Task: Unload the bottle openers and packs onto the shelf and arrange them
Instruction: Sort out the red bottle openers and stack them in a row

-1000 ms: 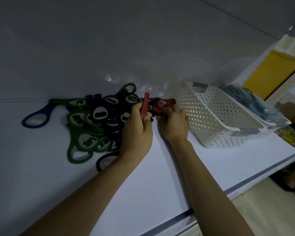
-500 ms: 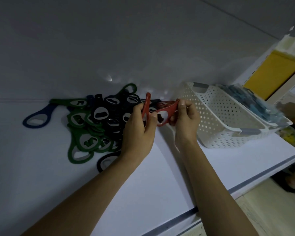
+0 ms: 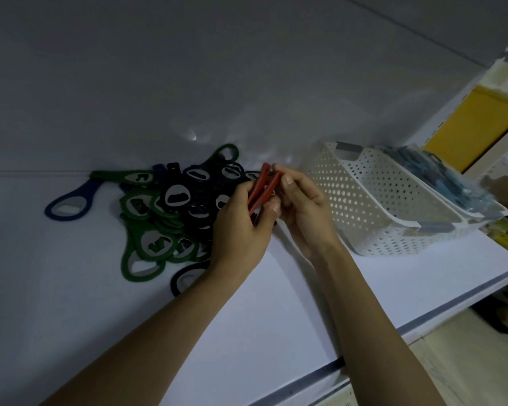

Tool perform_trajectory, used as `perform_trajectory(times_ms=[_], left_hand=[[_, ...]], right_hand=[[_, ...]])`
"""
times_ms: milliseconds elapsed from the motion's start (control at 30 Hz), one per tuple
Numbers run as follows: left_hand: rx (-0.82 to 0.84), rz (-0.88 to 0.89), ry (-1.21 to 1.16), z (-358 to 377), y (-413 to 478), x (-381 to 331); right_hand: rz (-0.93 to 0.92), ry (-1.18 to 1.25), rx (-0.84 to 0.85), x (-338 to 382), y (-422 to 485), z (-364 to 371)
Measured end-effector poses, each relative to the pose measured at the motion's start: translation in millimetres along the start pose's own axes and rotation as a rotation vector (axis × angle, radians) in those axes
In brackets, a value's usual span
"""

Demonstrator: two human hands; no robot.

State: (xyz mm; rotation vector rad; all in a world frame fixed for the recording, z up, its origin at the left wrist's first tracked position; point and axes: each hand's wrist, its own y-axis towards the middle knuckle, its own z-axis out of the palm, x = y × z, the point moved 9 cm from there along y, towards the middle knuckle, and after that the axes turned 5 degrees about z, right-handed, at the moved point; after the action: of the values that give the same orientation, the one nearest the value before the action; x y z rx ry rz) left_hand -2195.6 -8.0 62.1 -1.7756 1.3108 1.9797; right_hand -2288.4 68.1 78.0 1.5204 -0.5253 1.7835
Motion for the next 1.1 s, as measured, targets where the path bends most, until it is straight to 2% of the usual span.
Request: perform_trajectory(times_ms=[67, 100, 167, 233, 267, 333, 533, 633, 733, 833, 933, 1033, 1100], left_hand=[[0.003, -0.019, 0.037, 0.3, 0.7, 4.0], [0.002, -0.03, 0.023, 0.7, 0.7, 5.9], [-0.002, -0.036, -0.011, 1.3, -0.1, 6.9], [-0.008, -0.024, -0.01, 0.8, 0.0, 5.4], [-0.013, -0.012, -0.006, 0.5, 0.2, 4.2], [-0.028, 0.006, 0.002, -0.8, 0.7, 2.3], [-0.037, 0.026, -0.012, -1.4, -0.3, -0.9], [-0.033, 0.017, -0.003, -0.8, 0.2, 1.1], [-0.046, 0.009, -0.02, -2.3, 1.1, 1.7], [-0.043, 0.012, -0.07, -1.7, 1.1, -1.5], [-0.033, 0.013, -0.081, -1.7, 0.7, -3.6], [0.049, -0.005, -0.056, 5.3, -2.3, -2.5], [0.091, 0.013, -0.021, 10.2, -3.9, -3.4]], right_hand=[[-0.018, -0.092, -0.154, -0.2, 0.8, -16.3], [-0.054, -0.271, -0.278, 3.2, -0.2, -28.6], [-0.103, -0.869, -0.46, 9.7, -1.5, -44.1], [0.0, -1.358, -0.45, -0.8, 2.3, -47.3], [0.07, -1.467, -0.425, -7.3, 4.3, -50.3], [0.128, -1.538, -0.418, -11.1, 5.9, -53.4], [0.008, -1.601, -0.463, -1.1, 6.5, -48.0], [-0.192, -1.424, -0.576, 14.8, -1.5, -44.0], [-0.343, -0.939, -0.718, 31.9, -15.6, -55.1], [-0.311, -0.424, -0.703, 28.7, -17.9, -66.2], [-0.205, -0.149, -0.543, 19.9, -9.7, -61.5], [-0.131, -0.086, -0.257, 12.4, -1.5, -33.6], [-0.114, -0.098, -0.163, 11.9, -1.8, -21.1]])
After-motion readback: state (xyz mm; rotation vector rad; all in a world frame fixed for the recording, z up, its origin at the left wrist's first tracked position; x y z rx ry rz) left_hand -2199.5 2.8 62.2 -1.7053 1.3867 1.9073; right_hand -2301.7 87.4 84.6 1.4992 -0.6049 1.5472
